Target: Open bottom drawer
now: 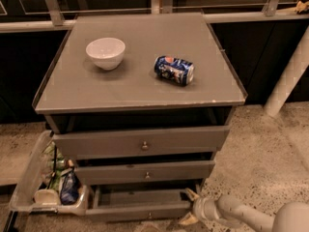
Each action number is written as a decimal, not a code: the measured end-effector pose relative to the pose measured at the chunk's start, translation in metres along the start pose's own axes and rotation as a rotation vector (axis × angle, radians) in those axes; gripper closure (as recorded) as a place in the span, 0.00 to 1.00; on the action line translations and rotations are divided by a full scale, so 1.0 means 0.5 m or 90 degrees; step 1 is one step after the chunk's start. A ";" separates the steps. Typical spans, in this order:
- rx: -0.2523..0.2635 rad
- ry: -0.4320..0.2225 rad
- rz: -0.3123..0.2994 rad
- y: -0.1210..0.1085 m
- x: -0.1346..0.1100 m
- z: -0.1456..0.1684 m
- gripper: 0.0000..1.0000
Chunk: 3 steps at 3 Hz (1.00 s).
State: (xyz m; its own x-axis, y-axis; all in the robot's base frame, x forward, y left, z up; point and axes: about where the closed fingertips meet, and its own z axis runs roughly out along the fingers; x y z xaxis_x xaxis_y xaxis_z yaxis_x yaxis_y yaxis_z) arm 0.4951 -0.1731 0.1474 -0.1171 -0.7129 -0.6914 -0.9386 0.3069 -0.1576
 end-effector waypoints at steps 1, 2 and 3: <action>0.000 0.000 0.000 -0.002 -0.003 -0.003 0.41; -0.007 0.005 0.006 0.010 0.002 -0.007 0.65; -0.007 0.005 0.006 0.007 -0.004 -0.012 0.63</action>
Offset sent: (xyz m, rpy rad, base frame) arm -0.0558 -0.0142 -0.0546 -0.0300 0.1194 -0.0081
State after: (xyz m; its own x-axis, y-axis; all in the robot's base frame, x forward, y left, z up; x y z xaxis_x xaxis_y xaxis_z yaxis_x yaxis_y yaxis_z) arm 0.4898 -0.1744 0.1526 -0.1285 -0.7155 -0.6867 -0.9408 0.3069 -0.1437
